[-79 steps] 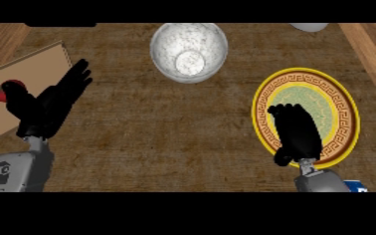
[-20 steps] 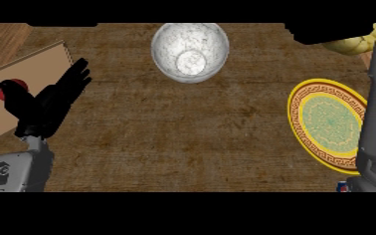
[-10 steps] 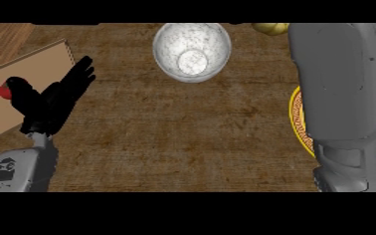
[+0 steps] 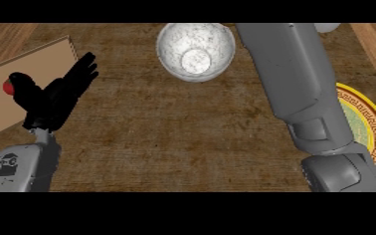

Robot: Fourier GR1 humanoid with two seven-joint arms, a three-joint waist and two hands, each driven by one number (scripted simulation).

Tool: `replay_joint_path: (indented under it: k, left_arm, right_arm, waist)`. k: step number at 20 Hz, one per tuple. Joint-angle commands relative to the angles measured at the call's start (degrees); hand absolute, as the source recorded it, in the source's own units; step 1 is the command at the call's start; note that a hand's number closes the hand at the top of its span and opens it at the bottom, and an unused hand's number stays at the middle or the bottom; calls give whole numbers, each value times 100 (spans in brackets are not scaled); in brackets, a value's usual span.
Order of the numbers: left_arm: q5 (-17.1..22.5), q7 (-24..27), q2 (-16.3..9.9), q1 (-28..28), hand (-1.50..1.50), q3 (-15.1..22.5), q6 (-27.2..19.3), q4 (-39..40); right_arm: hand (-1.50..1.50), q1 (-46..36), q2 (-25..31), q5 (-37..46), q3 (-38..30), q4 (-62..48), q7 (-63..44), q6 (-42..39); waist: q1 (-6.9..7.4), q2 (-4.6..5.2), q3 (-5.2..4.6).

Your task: Pick the squash from the plate and place it in the bowl

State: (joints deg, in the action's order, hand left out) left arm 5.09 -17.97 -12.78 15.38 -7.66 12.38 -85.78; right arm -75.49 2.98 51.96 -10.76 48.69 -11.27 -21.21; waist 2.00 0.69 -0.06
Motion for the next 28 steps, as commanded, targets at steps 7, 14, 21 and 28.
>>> replay_joint_path:
  k: [7,14,21,28]
  left_arm:
    - [172,-87,-100,146,0,-19,239,-11]
    - [-31,34,142,276,0,273,148,37]
    - [1,77,52,294,0,269,288,56]
    - [-111,91,97,340,0,281,150,58]
  right_arm:
    - [150,-175,-283,92,-244,-2244,954,1450]
    - [150,-518,-291,-594,-990,-3121,739,1468]
    - [-150,-385,-296,-1114,-1494,-3456,1237,2047]
    - [-150,-494,-263,-1034,-1538,-3416,1699,2659]
  waist:
    - [301,128,-2]
    - [447,181,-1]
    - [662,258,2]
    - [586,249,1]
